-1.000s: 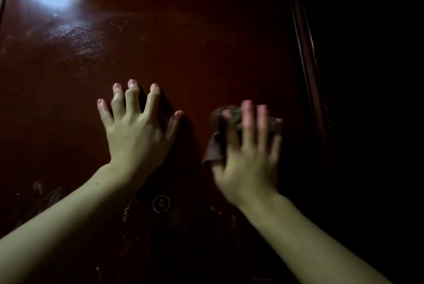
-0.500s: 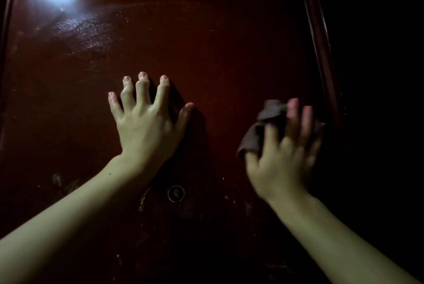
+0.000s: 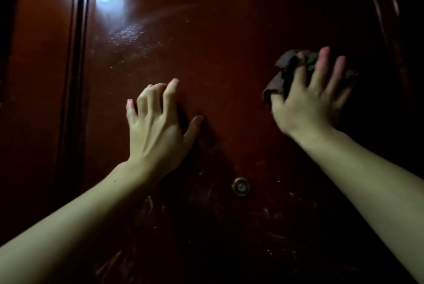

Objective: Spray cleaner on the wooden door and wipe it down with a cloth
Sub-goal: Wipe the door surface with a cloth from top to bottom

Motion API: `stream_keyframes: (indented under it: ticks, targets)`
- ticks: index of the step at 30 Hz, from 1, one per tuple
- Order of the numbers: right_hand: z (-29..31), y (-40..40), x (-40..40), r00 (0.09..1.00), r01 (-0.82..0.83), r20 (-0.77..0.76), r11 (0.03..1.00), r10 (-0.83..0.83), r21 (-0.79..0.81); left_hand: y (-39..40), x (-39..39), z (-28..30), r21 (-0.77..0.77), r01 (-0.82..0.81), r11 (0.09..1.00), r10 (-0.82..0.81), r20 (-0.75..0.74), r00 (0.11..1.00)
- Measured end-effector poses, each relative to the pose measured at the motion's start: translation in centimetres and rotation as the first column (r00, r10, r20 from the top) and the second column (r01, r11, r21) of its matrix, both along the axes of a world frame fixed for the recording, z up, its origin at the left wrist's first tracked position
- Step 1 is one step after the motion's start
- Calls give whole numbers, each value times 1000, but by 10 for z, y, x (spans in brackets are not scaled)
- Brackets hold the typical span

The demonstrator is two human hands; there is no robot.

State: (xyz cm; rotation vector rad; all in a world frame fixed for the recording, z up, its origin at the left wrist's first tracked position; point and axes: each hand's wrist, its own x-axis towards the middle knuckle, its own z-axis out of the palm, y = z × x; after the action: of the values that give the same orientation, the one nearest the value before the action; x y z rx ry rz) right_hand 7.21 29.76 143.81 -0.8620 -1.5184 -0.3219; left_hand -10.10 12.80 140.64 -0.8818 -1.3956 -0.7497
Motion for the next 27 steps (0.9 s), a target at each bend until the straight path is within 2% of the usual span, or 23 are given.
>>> stream_keyframes:
  ticks: [4,8,10,11,14,16,18,21,24,27]
  targets:
    - [-26,-52,-71,976,-104,218,928,25,357,-28,-32,-10,81,-27,996,21,72,997]
    - [-53,-85,-110,900,-237,437,841,1,486,-52,-50,-18,65,-45,997,34,173,984]
    - [-46,-80,-108,903,-220,430,849,-9,480,-66,-60,-21,13,-47,999,44,187,981]
    - [-37,-77,-104,928,-184,374,873,3,451,-75,-65,-22,-6,-24,1000,25,208,978]
    - [-7,-78,-93,983,-95,178,969,54,229,-100,-80,-24,-57,39,998,-27,204,979]
    - [-2,-92,-104,990,-40,141,991,22,130,-112,-88,-24,-95,76,993,-62,137,989]
    - [-13,-112,-129,987,-82,154,968,46,235,-117,-95,-24,-118,122,985,-108,121,987]
    - [-51,-147,-177,945,-205,320,883,66,423,-119,-105,-28,-152,143,978,-131,90,987]
    - [-88,-168,-199,895,-289,442,829,56,480,-120,-116,-34,-193,118,974,-112,42,993]
    - [-92,-157,-190,893,-264,450,829,16,494,-122,-125,-38,-248,59,967,-69,-33,997]
